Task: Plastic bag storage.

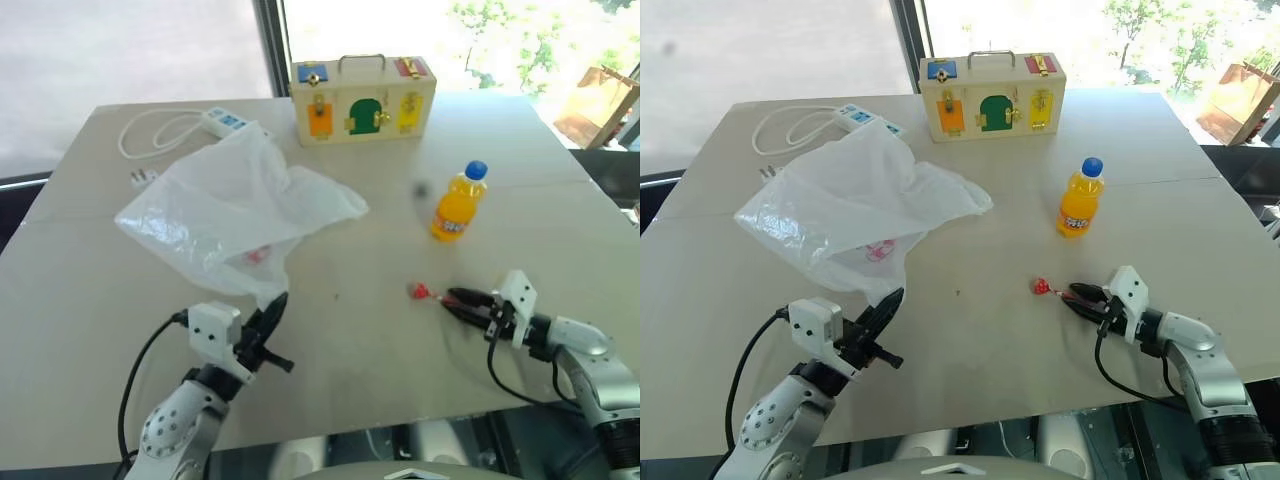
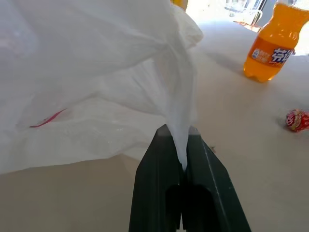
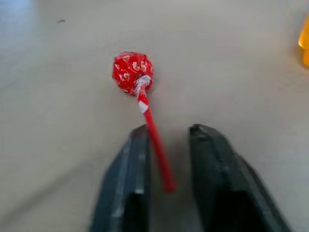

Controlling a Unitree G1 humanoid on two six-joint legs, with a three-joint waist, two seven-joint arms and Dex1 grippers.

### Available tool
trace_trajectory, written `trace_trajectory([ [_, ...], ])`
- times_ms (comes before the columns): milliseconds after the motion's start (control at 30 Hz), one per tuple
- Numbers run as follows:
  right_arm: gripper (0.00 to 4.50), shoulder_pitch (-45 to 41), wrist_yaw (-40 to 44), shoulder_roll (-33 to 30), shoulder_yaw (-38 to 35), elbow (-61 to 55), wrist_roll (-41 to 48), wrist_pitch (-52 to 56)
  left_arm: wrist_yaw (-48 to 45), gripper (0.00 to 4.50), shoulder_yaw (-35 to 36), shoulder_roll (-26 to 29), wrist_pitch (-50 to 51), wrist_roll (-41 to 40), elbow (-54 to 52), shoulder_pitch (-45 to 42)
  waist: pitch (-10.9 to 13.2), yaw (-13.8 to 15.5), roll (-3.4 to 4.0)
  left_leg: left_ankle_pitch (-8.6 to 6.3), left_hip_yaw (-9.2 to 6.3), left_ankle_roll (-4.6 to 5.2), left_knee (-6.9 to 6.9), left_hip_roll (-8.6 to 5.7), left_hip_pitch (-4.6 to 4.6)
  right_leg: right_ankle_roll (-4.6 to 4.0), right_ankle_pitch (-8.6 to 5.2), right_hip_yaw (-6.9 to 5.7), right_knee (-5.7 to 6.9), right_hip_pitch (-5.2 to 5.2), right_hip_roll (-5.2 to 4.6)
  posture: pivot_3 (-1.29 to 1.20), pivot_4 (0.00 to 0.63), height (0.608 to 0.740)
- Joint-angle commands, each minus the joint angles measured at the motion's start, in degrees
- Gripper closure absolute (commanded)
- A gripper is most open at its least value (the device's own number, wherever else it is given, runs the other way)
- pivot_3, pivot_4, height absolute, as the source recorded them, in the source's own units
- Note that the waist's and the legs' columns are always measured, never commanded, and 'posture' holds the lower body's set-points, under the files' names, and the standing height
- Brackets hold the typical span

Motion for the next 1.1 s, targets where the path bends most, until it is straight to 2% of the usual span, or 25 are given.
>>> trace_trajectory([
  [33,4.46,-1.2,0.5,-0.8,0.5,1.7,-2.6,-3.5,-0.7,4.5,1.0,-0.4,0.2,-4.3,-3.1,-0.7,0.0,0.0,0.0,0.0,0.0,0.0,0.0,0.0,0.0,0.0,0.0,0.0,0.0,0.01,0.0,0.0,0.15,0.739],
  [167,4.46,-5.1,0.4,-0.3,2.7,0.6,-4.9,-4.1,-1.6,4.5,0.7,-0.2,1.4,-8.3,-3.9,-1.4,0.0,-0.2,0.02,0.0,0.02,0.0,0.0,0.0,0.03,0.0,0.0,0.03,0.01,0.01,0.02,0.0,0.15,0.739],
  [300,4.46,-14.1,-0.5,4.0,6.7,-4.0,-3.5,2.5,-2.5,4.5,0.4,0.1,2.5,-11.7,-4.4,-2.9,0.1,-0.8,0.07,0.01,0.09,0.0,0.0,0.03,0.07,-0.01,0.01,0.15,0.1,-0.03,0.09,0.0,0.15,0.739],
  [400,4.46,-20.7,0.3,7.6,12.5,-4.1,-5.7,6.2,-2.2,4.5,0.6,0.0,3.3,-13.1,-4.3,-3.9,0.1,-1.1,0.08,0.01,0.07,0.0,0.0,0.03,0.09,-0.01,0.01,0.15,0.16,-0.05,0.12,0.0,0.15,0.739],
  [467,4.46,-24.7,0.5,10.3,16.6,-1.9,-8.1,7.4,-2.5,4.5,0.5,0.4,3.6,-13.1,-4.1,-4.5,0.1,-1.2,0.06,0.01,0.05,-0.01,0.0,0.02,0.07,-0.01,0.01,0.14,0.16,-0.05,0.13,0.0,0.15,0.739],
  [633,4.46,-37.7,-2.3,22.2,23.5,10.6,-13.7,6.3,-3.1,4.5,-0.4,1.6,3.7,-11.6,-3.6,-5.4,0.2,-1.5,0.07,0.02,0.02,-0.02,0.0,0.0,0.04,-0.02,0.03,0.12,0.25,-0.12,0.12,0.0,0.15,0.739],
  [767,4.46,-48.5,-8.0,30.0,20.7,23.1,-15.0,2.3,-3.3,4.5,-1.1,1.7,3.4,-10.5,-3.3,-5.4,0.3,-1.5,0.1,0.02,0.05,-0.03,0.0,-0.04,0.03,-0.02,0.03,0.16,0.4,-0.23,0.09,0.0,0.15,0.739],
  [900,4.46,-56.6,-14.8,34.7,13.4,31.5,-12.2,-2.6,-3.4,4.5,-1.2,1.6,2.7,-9.1,-3.0,-5.1,0.3,-1.4,0.11,0.03,0.04,-0.07,-0.02,-0.06,-0.02,0.01,0.06,0.17,0.43,-0.31,0.07,0.0,0.15,0.739],
  [1100,4.46,-58.3,-22.2,40.9,6.1,33.0,-8.6,-7.4,-4.7,4.5,-1.9,1.4,2.2,-8.2,-2.4,-4.7,0.3,-1.7,0.14,0.04,0.09,-0.09,-0.27,-0.07,-0.05,0.04,0.09,0.23,0.43,-0.46,0.02,0.0,0.15,0.739],
])
